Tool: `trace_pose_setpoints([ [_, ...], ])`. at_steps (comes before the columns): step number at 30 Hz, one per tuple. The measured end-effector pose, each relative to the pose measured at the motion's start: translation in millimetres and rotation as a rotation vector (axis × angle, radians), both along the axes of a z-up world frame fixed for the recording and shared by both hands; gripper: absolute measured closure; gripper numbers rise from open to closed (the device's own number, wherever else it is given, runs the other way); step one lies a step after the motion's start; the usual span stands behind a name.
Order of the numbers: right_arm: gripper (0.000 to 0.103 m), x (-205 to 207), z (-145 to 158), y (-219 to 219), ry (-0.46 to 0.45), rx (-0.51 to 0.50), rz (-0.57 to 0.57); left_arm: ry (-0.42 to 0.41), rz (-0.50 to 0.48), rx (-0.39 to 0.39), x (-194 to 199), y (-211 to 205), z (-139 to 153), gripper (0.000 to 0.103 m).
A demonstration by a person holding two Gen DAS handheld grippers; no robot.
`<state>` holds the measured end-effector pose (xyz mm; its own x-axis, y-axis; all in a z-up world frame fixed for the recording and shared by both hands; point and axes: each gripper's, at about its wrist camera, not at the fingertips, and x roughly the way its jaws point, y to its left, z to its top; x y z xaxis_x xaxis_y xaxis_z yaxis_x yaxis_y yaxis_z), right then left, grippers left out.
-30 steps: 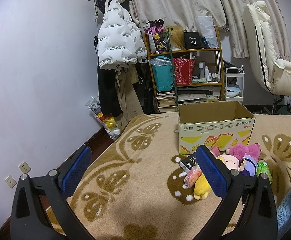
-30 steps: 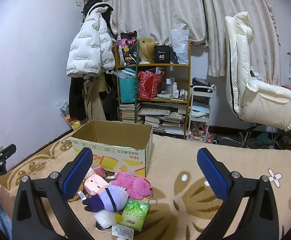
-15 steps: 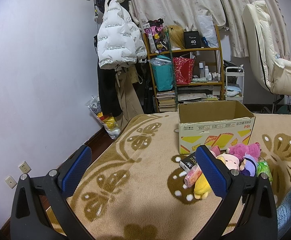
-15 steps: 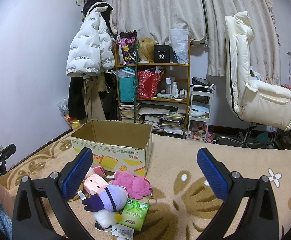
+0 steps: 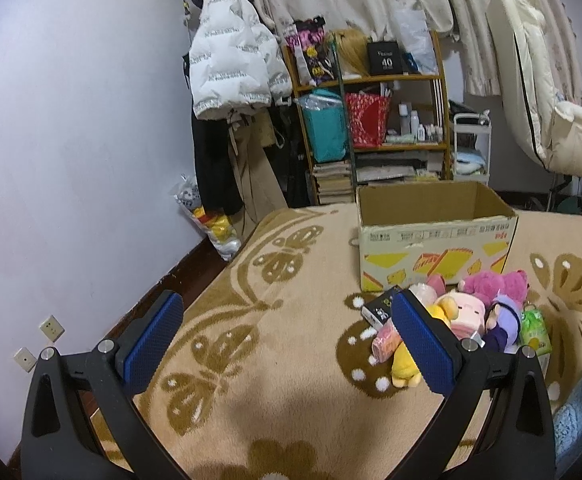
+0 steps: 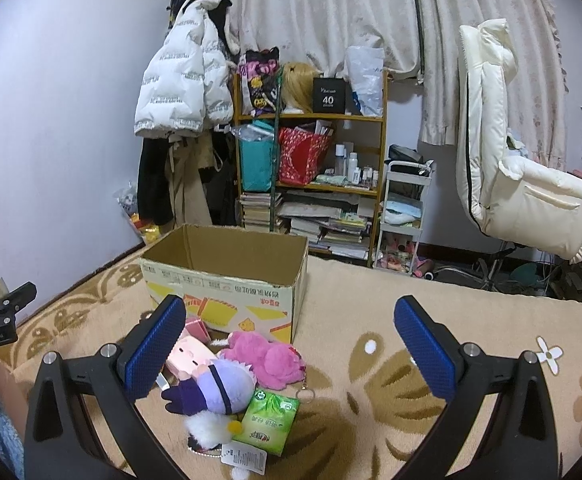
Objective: Organize soft objects
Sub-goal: 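Move both tools down toward the pile of soft items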
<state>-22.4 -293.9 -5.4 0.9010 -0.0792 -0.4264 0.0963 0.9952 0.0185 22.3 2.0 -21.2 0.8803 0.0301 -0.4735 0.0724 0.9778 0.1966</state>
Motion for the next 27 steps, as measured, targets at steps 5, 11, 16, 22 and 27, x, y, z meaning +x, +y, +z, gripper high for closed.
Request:
trace_pose_setpoints([
  [5,0.0,14.1,-2.8,1.3,0.074,0.003,0.0,0.055,-0.024,0.02,6.5,-6.8,-3.9,0.0],
  [11,0.0,24.2,-14.6,-3.9,0.135,0.058,0.008,0.115,-0.044,0.022,18.2,-18.6,-10.2,0.0],
  [16,0.0,40.3,-26.4,-2.2,0.179,0.099,0.014,0.159,-0.057,-0.007,27.9,-23.3,-12.8,0.0],
  [22,0.0,55.3,-39.2,-8.8,0.242,0.134,-0.017,0.214,-0.061,-0.029,41.7,-30.1,-19.2,0.0],
  [27,0.0,67.9,-53.3,-20.4,0.325,0.172,-0.062,0.242,-0.079,-0.028,52.3,-41.7,-25.5,0.0],
])
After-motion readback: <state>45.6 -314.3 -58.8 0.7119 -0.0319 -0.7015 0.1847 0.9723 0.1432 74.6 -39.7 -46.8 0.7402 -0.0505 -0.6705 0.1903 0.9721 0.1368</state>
